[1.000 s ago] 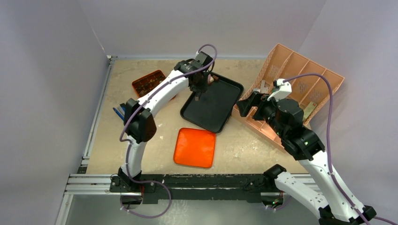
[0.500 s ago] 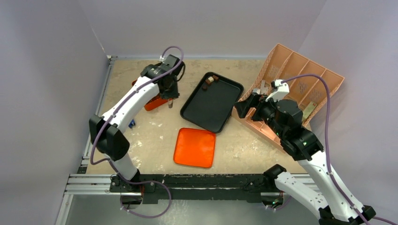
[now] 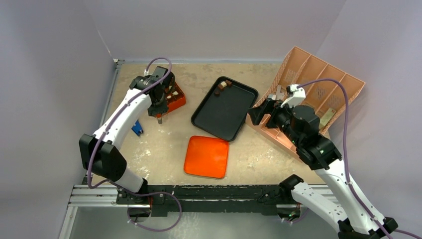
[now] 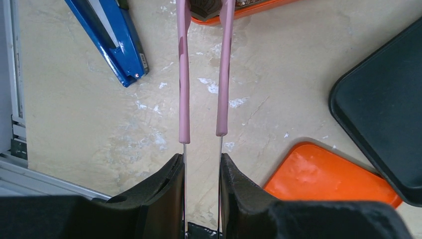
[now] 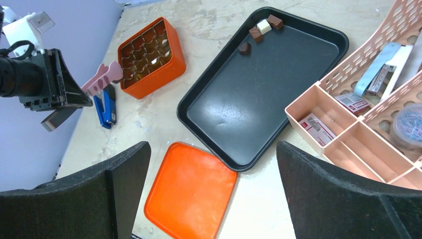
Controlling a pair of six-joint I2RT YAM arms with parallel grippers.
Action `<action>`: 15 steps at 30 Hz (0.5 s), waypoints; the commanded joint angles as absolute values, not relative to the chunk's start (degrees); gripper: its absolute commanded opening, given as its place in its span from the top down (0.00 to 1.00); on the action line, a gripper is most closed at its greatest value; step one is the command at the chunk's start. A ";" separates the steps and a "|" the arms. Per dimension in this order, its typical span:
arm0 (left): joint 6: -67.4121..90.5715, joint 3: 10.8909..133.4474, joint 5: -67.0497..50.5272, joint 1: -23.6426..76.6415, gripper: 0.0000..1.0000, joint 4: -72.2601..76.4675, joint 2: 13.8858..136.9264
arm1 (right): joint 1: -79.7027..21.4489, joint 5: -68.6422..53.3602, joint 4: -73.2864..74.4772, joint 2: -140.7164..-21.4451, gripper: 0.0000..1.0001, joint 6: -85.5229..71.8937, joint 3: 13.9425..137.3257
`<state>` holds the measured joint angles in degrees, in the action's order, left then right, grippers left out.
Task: Pack the chocolate
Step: Place the fake chocolate in the packing box.
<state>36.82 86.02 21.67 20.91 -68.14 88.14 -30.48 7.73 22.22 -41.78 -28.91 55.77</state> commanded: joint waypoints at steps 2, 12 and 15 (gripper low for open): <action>34.56 84.50 23.73 19.14 0.72 -64.56 89.67 | -30.67 7.28 19.23 -41.90 0.02 -28.26 55.99; 32.56 83.14 21.60 16.89 0.68 -62.18 92.88 | -30.72 8.26 19.78 -41.56 0.02 -28.12 55.84; 32.39 83.57 20.47 16.54 0.66 -62.29 92.49 | -30.67 8.17 19.73 -42.29 0.02 -27.99 56.13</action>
<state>33.78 82.74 21.74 17.32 -63.86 93.54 -30.48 7.92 22.13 -42.00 -28.86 55.77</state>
